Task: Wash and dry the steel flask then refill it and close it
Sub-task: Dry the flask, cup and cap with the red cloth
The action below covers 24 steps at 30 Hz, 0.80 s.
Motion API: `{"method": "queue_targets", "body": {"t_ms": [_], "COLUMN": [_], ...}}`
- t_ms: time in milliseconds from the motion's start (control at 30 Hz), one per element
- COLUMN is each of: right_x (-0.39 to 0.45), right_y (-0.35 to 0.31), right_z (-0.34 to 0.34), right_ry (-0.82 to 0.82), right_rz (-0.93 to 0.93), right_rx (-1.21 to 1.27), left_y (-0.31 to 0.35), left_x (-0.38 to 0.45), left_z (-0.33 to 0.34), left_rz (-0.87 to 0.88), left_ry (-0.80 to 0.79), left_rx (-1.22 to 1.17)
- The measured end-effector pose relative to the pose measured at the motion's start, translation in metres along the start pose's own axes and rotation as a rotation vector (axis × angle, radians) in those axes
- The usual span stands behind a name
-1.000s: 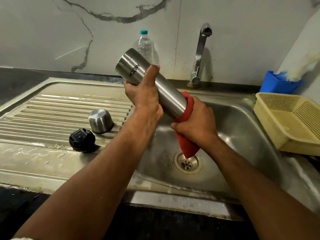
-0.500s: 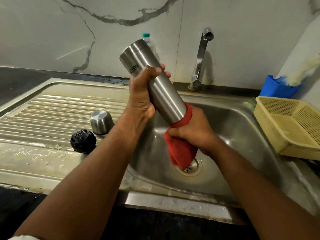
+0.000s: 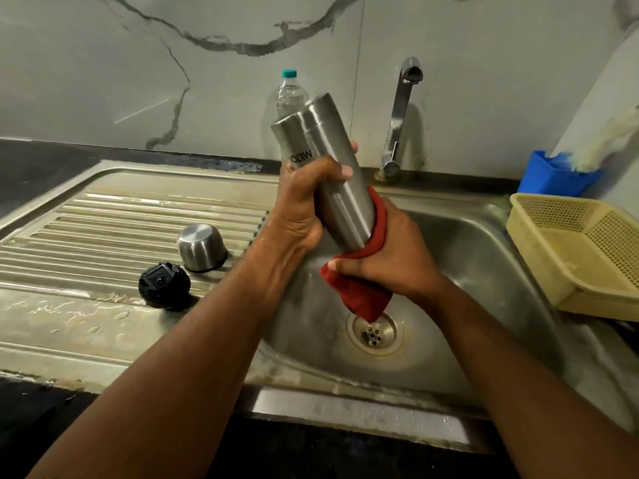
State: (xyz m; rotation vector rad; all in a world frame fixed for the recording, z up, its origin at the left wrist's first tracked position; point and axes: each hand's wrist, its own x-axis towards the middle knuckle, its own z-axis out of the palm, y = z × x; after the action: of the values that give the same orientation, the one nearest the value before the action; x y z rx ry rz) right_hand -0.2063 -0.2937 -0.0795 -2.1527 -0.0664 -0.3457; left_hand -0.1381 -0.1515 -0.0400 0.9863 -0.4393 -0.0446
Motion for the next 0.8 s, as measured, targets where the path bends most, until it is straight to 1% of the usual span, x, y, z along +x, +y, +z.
{"method": "queue_targets", "body": {"t_ms": [67, 133, 200, 233, 267, 300, 367, 400, 433, 467, 500, 533, 567, 600, 667, 700, 733, 767, 800], "right_x": [0.0, -0.001, -0.001, 0.0, 0.001, 0.002, 0.001, 0.0, -0.002, -0.003, -0.003, -0.003, -0.001, 0.001, -0.001, -0.003, -0.006, -0.008, -0.007], "right_y": [0.004, 0.005, 0.004, 0.003, 0.0, -0.004, -0.011, -0.014, -0.016, -0.016, -0.017, -0.016, -0.015, -0.013, -0.008, -0.007, -0.007, -0.007, -0.007], "right_z": [-0.001, -0.001, -0.002, -0.002, -0.002, -0.001, 0.001, 0.002, 0.004, 0.006, 0.006, 0.004, 0.0, -0.005, -0.017, -0.021, -0.024, -0.026, -0.026], "right_ry": [-0.126, -0.238, -0.264, -0.233, -0.173, -0.086, 0.088, 0.143, 0.173, 0.179, 0.159, 0.11, 0.026, -0.098, -0.463, -0.643, -0.773, -0.837, -0.826], "right_rz": [0.027, 0.07, 0.081, 0.08, 0.075, 0.064, 0.052, 0.048, 0.04, 0.021, 0.005, 0.0, 0.007, 0.027, 0.114, 0.168, 0.206, 0.222, 0.224], "right_rx": [0.201, 0.345, 0.373, 0.353, 0.285, 0.151, -0.266, -0.444, -0.538, -0.547, -0.487, -0.358, -0.183, 0.02, 0.439, 0.582, 0.663, 0.7, 0.708], "left_y": [-0.001, -0.001, -0.001, 0.0, 0.003, 0.006, 0.009, 0.009, 0.009, 0.009, 0.008, 0.007, 0.007, 0.008, 0.01, 0.01, 0.009, 0.009, 0.01], "left_x": [-0.003, -0.006, -0.005, -0.002, 0.001, 0.004, 0.007, 0.007, 0.006, 0.005, 0.005, 0.006, 0.006, 0.005, 0.001, -0.001, -0.003, -0.004, -0.003], "left_z": [-0.001, 0.002, 0.004, 0.003, 0.001, 0.0, -0.002, -0.002, -0.001, 0.0, -0.003, -0.006, -0.008, -0.01, -0.009, -0.006, -0.004, -0.002, 0.0], "left_rz": [-0.029, -0.014, 0.018, 0.031, 0.035, 0.031, -0.013, -0.047, -0.079, -0.095, -0.093, -0.075, -0.052, -0.037, -0.09, -0.13, -0.159, -0.175, -0.177], "left_ry": [-0.065, -0.11, -0.115, -0.074, -0.008, 0.076, 0.273, 0.346, 0.374, 0.352, 0.287, 0.189, 0.073, -0.049, -0.275, -0.373, -0.443, -0.472, -0.451], "left_rx": [0.046, 0.115, 0.172, 0.196, 0.216, 0.238, 0.247, 0.195, 0.115, 0.049, 0.004, -0.026, -0.052, -0.076, -0.139, -0.171, -0.191, -0.201, -0.203]}}
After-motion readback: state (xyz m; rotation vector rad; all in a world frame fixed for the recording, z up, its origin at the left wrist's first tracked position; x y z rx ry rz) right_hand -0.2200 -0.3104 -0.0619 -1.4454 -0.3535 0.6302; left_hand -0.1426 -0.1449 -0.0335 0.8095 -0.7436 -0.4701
